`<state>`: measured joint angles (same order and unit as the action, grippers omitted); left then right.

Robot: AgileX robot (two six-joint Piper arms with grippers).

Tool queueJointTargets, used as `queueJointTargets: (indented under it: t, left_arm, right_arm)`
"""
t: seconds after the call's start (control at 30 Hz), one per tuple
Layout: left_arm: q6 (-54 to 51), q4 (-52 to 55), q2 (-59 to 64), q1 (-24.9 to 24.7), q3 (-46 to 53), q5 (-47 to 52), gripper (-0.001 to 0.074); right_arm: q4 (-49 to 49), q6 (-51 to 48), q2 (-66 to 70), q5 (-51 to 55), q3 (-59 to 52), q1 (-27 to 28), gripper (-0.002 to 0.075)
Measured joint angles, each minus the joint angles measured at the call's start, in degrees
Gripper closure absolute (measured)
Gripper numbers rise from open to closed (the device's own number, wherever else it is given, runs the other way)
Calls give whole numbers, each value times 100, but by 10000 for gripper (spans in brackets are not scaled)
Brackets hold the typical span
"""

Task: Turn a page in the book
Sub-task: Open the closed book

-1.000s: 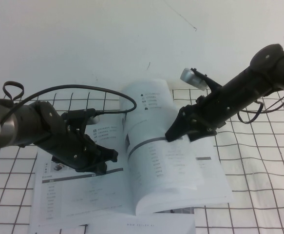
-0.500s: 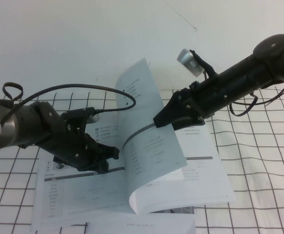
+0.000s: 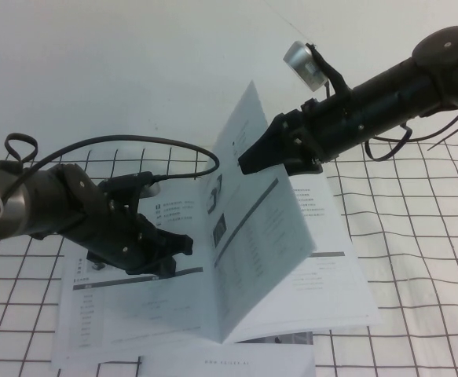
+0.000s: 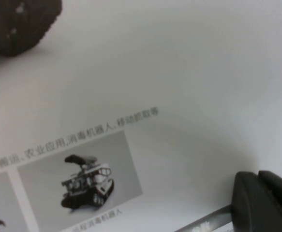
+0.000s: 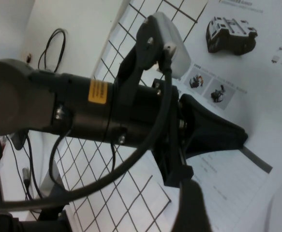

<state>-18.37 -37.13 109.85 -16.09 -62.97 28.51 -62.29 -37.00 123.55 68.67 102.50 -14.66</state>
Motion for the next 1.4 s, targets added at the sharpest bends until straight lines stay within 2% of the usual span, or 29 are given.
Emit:
queueJointTargets:
  t: [0.27,0.47,0.57,0.67,0.83,0.93,1.0,1.1,1.27,1.4]
  left_arm:
    - [-38,-95,-568,-11,44,191,738]
    - [-233,-213,-2145,-353,721,60,738]
    - [-270,-372,-2927,-798,1433,-215,738]
    - [-395,-879,-3614,-1456,2076,-562,738]
    - [-656,-1549,-4276,-3157,2639,-1920,738]
    - [-693,-1703,-4212,-4007,2692,-2943,738]
    - [-714,-1785,-4018,-4374,2692,-3504,738]
    - [-722,-1927,-3599,-4554,2646,-3963,738]
    - [-780,-2011,-2816,-4579,2315,-4228,738]
    - [-858,-2126,-2449,-4579,2210,-4942,738]
  right_arm:
    - [0,13,0,13,0,-102,264]
    - [0,13,0,13,0,-177,264]
    - [0,55,0,13,0,-177,264]
    - [-57,76,0,13,0,-177,264]
    - [-163,55,0,13,0,-191,264]
    - [-163,55,0,13,0,-245,264]
    - [-206,55,0,13,0,-298,264]
    - [-276,55,0,13,0,-403,264]
    - [-289,55,0,13,0,-583,264]
    - [-302,55,0,13,0,-634,264]
